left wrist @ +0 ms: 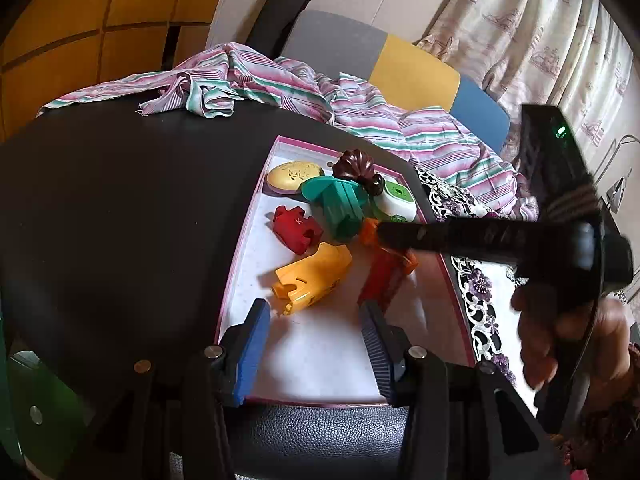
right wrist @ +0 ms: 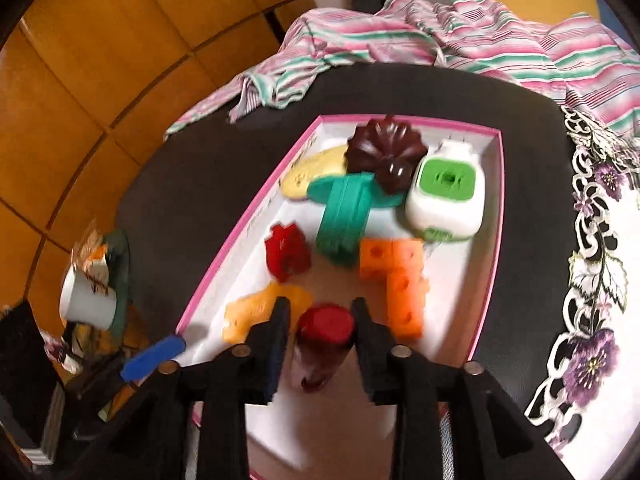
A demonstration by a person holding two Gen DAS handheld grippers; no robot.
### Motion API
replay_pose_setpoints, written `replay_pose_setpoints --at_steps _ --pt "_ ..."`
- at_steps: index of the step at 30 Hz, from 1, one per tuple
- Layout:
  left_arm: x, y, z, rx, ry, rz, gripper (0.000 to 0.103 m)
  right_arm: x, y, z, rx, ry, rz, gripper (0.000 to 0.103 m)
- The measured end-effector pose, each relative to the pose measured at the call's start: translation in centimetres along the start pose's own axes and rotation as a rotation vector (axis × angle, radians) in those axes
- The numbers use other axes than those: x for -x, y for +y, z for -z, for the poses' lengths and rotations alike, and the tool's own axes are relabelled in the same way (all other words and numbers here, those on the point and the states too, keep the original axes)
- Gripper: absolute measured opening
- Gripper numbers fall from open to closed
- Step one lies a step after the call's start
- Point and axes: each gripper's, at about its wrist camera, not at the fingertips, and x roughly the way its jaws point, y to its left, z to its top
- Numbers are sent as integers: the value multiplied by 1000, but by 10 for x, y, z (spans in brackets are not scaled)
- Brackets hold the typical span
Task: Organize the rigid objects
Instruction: 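Lower the red cylinder into the tray and open the right tool, then move the right tool to the cloth and grasp the black cylindrical cup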
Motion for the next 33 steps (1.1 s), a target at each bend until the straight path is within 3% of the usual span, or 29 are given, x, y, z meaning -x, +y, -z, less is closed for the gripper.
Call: replay_pose_setpoints --at_steps 4,10,17,22,33 --pt "-2 -1 1 -1 3 0 47 28 -9 -5 -41 -107 -32 47" --pt "-6 -9 4 -16 20 17 47 56 -16 -4 -49 -170 0 49" --pt "-6 -16 4 -26 25 30 47 59 -20 12 -35 -144 40 49" --pt "-6 -23 5 -35 35 68 47 60 -29 20 -31 -106 116 49" --pt "-12 -59 10 -103 80 124 47 79 -87 36 -94 -60 271 49"
